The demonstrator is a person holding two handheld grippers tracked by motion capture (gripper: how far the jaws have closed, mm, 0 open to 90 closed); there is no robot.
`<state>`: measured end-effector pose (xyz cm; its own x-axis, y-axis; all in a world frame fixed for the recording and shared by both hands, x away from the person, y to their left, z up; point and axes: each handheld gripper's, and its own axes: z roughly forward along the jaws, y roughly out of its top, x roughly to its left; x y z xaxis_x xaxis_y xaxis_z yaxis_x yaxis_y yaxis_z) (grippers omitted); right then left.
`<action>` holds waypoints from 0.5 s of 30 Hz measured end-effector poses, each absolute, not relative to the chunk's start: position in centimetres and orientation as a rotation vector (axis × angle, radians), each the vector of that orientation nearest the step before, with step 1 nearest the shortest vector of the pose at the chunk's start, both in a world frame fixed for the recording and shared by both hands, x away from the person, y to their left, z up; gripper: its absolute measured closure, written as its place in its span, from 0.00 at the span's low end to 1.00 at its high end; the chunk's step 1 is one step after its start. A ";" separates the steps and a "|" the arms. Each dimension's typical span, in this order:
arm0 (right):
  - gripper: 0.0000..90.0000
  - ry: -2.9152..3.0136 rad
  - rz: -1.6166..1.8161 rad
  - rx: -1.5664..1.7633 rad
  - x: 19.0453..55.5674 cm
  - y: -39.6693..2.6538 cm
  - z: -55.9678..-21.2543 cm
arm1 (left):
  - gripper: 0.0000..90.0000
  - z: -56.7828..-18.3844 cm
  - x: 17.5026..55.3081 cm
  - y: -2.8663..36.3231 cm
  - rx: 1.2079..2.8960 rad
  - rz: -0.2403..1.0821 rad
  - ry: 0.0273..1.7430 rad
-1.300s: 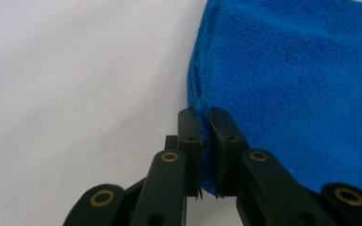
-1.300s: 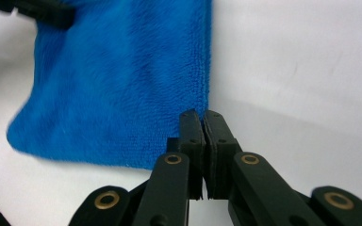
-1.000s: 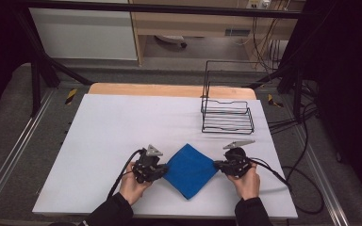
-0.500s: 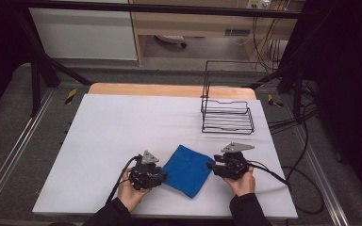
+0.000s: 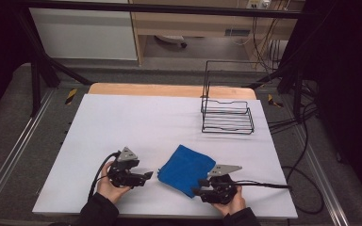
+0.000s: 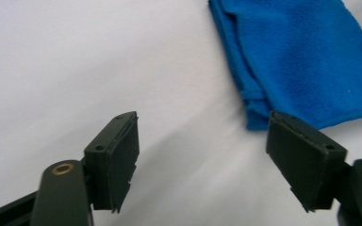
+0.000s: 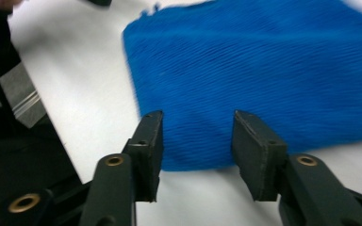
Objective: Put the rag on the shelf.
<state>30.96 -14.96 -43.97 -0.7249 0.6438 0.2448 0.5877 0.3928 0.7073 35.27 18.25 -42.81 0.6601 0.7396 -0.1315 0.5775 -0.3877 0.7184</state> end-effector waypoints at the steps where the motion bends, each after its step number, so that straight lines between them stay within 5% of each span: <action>1: 0.65 2.581 1.250 1.130 30.9 -14.6 -44.2 | 0.27 -42.8 35.3 18.6 2.099 0.265 1.025; 8: 0.75 2.583 1.162 1.093 30.5 -13.3 -44.9 | 0.26 -42.5 35.5 19.2 2.080 0.286 1.041; 15: 0.71 2.581 1.161 1.032 30.2 -13.4 -45.0 | 0.26 -42.3 35.4 19.4 2.061 0.302 1.048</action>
<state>30.16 -13.41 -44.99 -0.7579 0.6342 0.1529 0.5351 0.4703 0.7018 35.42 19.44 -42.28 0.6302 0.7651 -0.1322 0.5776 -0.3482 0.7383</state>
